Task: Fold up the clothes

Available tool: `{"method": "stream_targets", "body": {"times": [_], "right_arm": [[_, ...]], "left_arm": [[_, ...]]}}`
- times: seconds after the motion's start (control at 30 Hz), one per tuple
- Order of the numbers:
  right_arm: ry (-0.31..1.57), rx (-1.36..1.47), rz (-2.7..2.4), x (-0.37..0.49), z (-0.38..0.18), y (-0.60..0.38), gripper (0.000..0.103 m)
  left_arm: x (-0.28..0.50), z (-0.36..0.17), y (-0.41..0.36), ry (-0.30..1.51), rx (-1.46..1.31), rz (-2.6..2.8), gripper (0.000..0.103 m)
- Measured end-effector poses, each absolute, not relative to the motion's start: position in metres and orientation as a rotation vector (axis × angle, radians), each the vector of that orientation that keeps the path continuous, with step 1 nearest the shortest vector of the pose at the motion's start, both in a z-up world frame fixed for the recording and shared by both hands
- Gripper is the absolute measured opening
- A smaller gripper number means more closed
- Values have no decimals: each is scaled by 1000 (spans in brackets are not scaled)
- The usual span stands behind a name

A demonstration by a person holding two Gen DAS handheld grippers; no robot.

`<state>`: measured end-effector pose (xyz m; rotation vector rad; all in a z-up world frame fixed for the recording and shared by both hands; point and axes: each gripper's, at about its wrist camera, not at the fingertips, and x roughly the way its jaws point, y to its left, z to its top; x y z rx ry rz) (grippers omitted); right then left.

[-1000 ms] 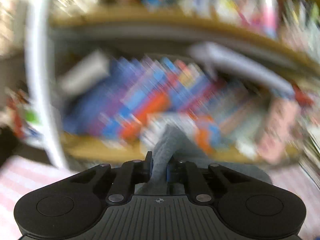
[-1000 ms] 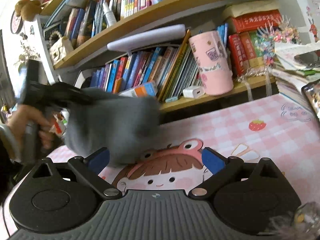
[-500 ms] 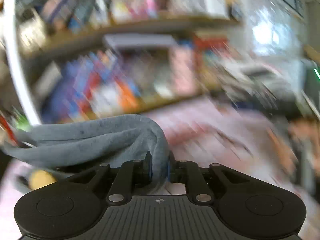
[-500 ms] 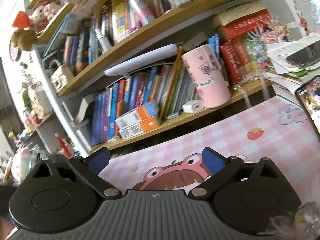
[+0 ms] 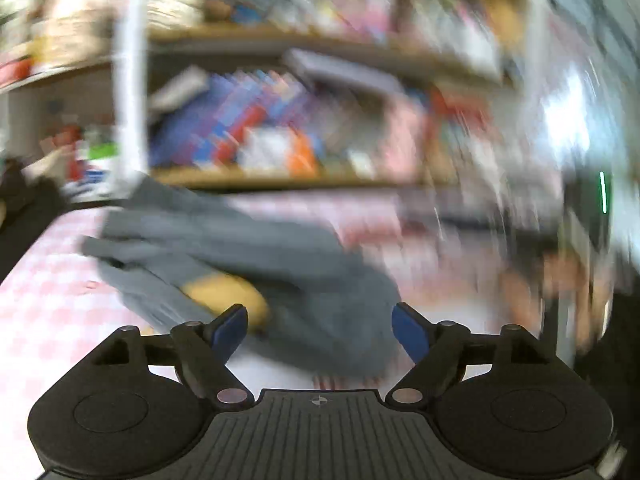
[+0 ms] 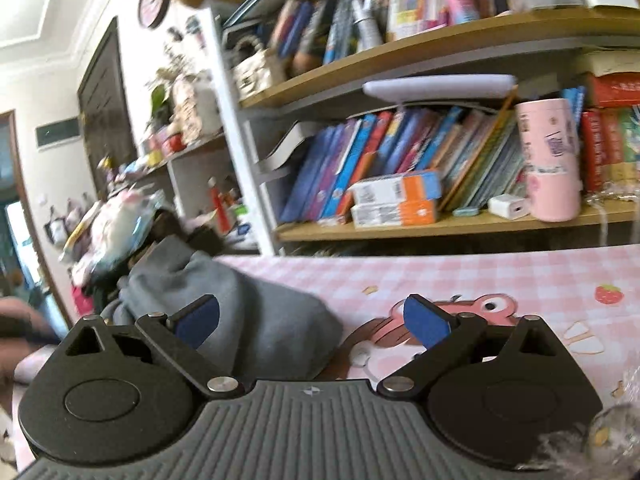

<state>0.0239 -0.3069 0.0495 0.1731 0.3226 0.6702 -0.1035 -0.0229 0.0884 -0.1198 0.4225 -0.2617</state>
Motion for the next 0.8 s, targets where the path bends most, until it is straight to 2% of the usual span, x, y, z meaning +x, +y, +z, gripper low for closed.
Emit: {"method": "stream_targets", "body": {"times": [0.1, 0.17, 0.27, 0.47, 0.53, 0.57, 0.6, 0.7, 0.8], "right_arm": [[318, 157, 669, 20, 48, -303, 100], [313, 169, 653, 21, 48, -306, 100], [318, 216, 618, 27, 48, -317, 100], [324, 253, 598, 34, 48, -326, 100], [319, 246, 603, 33, 48, -325, 100], [315, 244, 602, 33, 49, -325, 100], [312, 242, 601, 32, 49, -325, 100], [303, 249, 582, 33, 50, -329, 100], [293, 259, 555, 35, 51, -334, 99]], "left_arm": [[-89, 95, -3, 323, -410, -297, 82], [-65, 86, -2, 400, -525, -329, 81], [-30, 68, -9, 550, -554, -234, 79], [27, 47, 18, 512, -703, 0, 78], [49, 44, 28, 502, -694, 75, 51], [60, 44, 33, 499, -684, 109, 22], [68, 43, 41, 502, -689, 123, 13], [92, 47, 63, 468, -713, 181, 9], [104, 78, 63, 360, -708, 203, 8]]}}
